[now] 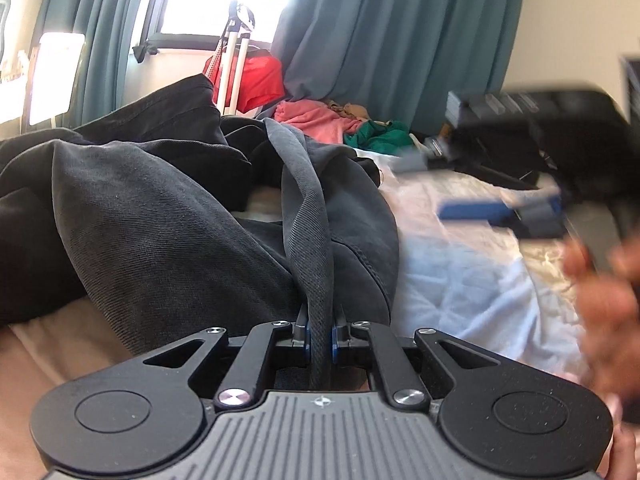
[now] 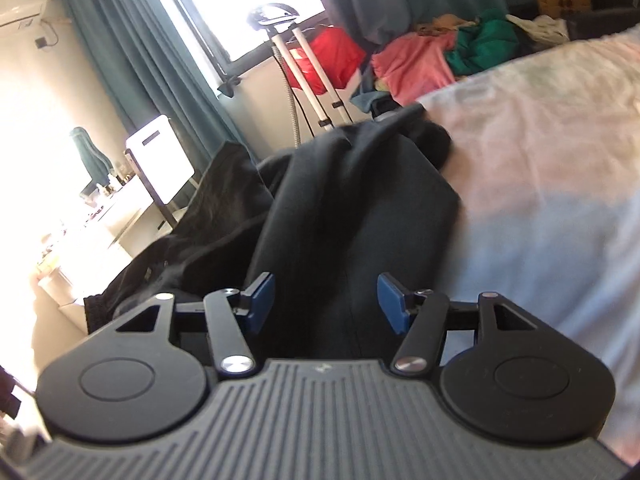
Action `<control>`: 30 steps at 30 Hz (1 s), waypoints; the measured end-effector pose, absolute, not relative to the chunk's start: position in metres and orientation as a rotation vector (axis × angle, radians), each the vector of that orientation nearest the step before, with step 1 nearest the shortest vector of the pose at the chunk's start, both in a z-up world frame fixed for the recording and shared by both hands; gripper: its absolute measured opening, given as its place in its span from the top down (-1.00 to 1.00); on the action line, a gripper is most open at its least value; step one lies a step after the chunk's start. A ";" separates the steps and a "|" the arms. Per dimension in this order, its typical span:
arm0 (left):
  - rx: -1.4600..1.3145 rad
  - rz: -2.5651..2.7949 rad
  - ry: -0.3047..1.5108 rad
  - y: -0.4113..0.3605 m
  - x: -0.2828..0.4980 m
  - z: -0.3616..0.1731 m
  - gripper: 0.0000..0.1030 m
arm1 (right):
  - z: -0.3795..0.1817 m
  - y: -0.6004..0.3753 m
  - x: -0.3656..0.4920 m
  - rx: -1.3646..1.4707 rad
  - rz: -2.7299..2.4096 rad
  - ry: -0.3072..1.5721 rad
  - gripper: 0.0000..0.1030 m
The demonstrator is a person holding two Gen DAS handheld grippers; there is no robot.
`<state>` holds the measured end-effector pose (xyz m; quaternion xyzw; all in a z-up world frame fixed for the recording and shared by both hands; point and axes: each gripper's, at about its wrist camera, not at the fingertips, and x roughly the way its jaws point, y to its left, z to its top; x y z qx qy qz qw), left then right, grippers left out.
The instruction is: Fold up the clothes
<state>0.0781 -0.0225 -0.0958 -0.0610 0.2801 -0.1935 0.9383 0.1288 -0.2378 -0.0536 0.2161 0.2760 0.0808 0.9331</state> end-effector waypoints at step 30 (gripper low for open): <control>-0.377 -0.558 0.537 0.022 0.114 -0.110 0.95 | -0.020 -0.246 0.363 0.369 -0.030 0.446 0.90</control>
